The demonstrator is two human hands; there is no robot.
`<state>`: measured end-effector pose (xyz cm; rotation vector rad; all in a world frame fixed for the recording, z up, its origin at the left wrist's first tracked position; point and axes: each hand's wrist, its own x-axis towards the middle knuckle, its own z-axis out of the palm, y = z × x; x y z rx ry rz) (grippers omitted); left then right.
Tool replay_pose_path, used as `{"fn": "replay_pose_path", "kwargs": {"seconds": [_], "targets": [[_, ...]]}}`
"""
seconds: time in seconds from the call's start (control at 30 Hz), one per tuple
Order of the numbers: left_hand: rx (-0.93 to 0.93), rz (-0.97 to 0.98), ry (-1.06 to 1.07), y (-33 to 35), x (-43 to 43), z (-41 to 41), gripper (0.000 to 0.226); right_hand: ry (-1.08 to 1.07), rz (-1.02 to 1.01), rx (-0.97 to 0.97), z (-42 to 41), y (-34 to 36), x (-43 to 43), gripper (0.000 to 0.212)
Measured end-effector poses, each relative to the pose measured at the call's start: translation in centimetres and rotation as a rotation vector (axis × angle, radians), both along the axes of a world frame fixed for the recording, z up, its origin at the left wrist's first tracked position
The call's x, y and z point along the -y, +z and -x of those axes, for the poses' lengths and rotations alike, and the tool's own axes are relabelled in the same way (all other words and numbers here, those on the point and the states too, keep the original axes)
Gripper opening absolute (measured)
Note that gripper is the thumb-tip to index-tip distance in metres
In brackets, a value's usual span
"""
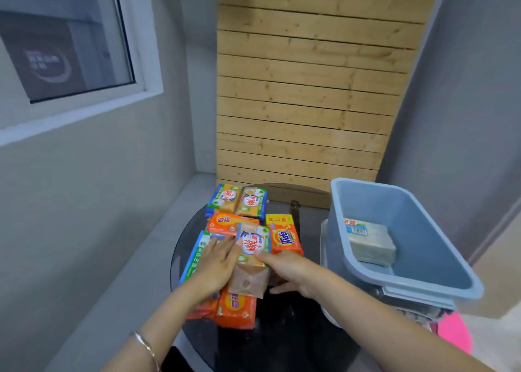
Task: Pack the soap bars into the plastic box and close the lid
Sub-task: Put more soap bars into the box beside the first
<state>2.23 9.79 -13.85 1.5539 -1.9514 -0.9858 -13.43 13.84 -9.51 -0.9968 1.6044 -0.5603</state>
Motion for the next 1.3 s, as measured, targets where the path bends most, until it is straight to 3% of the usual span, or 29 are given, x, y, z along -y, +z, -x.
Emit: {"fn": "replay_pose_path", "kwargs": {"seconds": [0.17, 0.27, 0.4, 0.47, 0.6, 0.73, 0.9, 1.1, 1.2, 1.3], "targets": [[0.029, -0.051, -0.020, -0.1, -0.5, 0.7, 0.057, -0.172, 0.008, 0.282, -1.3, -1.3, -0.2, 0.022], [-0.107, -0.081, -0.009, 0.5, -0.8, 0.7, 0.054, -0.198, 0.060, 0.335, -1.2, -1.1, -0.5, 0.014], [-0.580, -0.059, -0.020, 4.2, -1.6, 1.1, 0.035, -0.149, 0.260, 0.355, -0.1, 1.4, -0.6, 0.033], [-0.721, -0.015, -0.040, 6.5, -1.6, 1.5, 0.028, -0.123, 0.405, 0.349, 1.2, 3.7, -0.6, 0.043], [-0.904, 0.074, -0.147, 10.7, -1.6, 3.9, 0.044, -0.023, 0.533, 0.370, 5.2, 9.2, -0.7, 0.083], [-0.904, 0.136, -0.249, 12.4, -1.8, 8.8, 0.044, 0.022, 0.576, 0.219, 10.1, 11.9, -0.8, 0.074], [-0.923, 0.045, -0.333, 11.6, -1.7, 14.6, 0.050, -0.041, 0.532, 0.162, 16.4, 11.8, -1.5, 0.071], [-0.798, -0.023, -0.259, 8.0, -0.5, 17.5, 0.045, -0.099, 0.393, 0.081, 21.0, 8.8, -2.6, 0.063], [-0.715, -0.114, -0.191, 5.7, 0.4, 18.0, 0.066, -0.101, 0.303, 0.027, 21.9, 7.2, -2.6, 0.066], [-0.716, -0.238, -0.205, 4.1, 0.3, 18.4, 0.086, -0.020, 0.166, 0.010, 21.3, 5.7, -2.5, 0.052]]}}
